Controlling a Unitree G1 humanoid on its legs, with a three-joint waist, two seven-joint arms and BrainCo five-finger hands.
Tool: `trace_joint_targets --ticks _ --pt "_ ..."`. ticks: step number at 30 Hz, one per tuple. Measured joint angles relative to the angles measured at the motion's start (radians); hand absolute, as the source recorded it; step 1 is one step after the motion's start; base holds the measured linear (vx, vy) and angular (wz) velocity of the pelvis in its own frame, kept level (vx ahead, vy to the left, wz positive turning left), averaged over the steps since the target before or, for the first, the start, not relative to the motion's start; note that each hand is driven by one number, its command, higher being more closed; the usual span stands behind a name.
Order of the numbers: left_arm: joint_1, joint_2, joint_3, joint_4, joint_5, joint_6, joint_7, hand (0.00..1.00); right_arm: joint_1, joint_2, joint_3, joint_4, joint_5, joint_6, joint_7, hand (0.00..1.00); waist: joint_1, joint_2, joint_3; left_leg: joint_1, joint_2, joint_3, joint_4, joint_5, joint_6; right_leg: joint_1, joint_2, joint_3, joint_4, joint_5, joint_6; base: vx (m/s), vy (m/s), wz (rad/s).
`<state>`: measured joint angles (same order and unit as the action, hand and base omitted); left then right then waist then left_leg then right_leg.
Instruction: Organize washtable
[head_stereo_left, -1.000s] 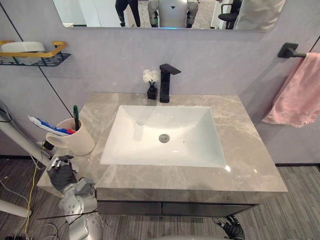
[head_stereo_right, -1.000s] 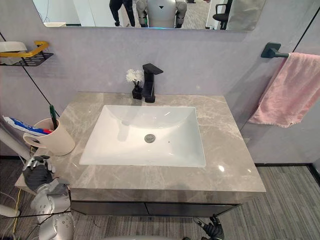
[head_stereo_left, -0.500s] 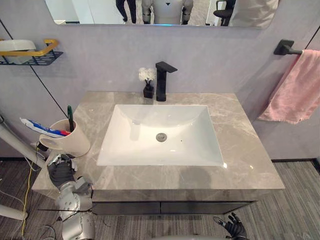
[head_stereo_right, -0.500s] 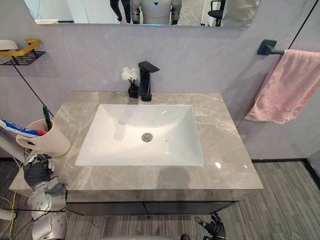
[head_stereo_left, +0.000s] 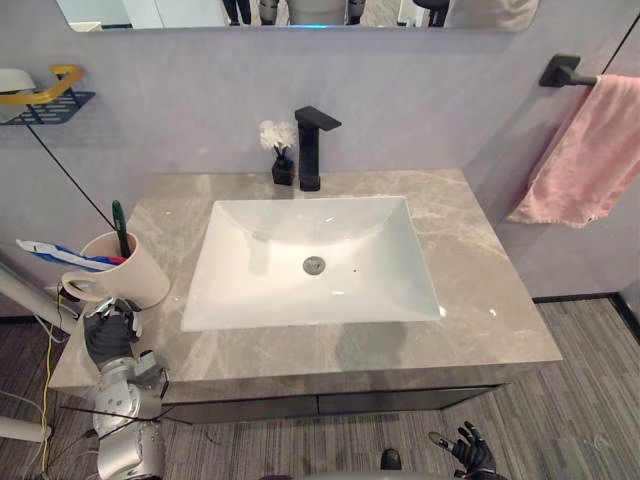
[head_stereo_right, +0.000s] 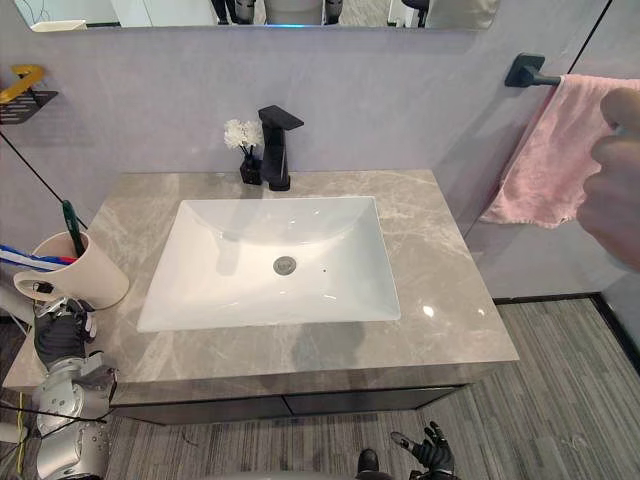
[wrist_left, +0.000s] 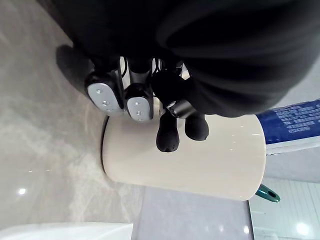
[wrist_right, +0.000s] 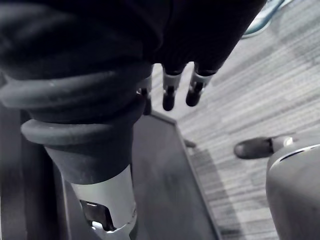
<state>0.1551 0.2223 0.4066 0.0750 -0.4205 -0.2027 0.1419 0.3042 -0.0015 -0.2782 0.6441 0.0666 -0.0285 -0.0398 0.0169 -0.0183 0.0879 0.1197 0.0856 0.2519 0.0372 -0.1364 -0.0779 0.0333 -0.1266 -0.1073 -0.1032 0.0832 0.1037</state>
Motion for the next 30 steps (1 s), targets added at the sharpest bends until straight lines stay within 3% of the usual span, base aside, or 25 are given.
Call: trace_joint_targets --ticks 5,15,30 --pt "0.002 0.029 0.0 0.017 0.0 0.002 -0.012 1.0 -0.004 -0.007 0.0 -0.001 -0.001 0.0 0.002 0.0 0.0 0.018 0.013 -0.004 0.0 0.0 -0.001 0.0 0.0 -0.004 0.001 0.0 0.003 0.0 0.0 0.0 0.0 0.0" --pt "-0.008 0.104 -0.003 0.053 0.0 0.002 -0.036 1.0 -0.002 -0.008 0.0 -0.001 -0.03 0.0 0.003 0.0 -0.001 0.015 0.02 -0.043 0.0 0.0 0.017 0.0 0.0 -0.037 0.0 0.0 0.004 0.011 -0.007 -0.03 -0.017 -0.01" --pt "-0.094 0.14 -0.004 0.095 0.001 0.003 -0.025 1.0 -0.004 -0.008 -0.001 -0.002 -0.041 0.0 0.003 0.0 -0.002 0.023 0.048 -0.074 0.001 -0.002 0.037 0.0 0.0 -0.059 -0.001 0.001 0.004 0.021 -0.009 -0.01 -0.008 0.0"
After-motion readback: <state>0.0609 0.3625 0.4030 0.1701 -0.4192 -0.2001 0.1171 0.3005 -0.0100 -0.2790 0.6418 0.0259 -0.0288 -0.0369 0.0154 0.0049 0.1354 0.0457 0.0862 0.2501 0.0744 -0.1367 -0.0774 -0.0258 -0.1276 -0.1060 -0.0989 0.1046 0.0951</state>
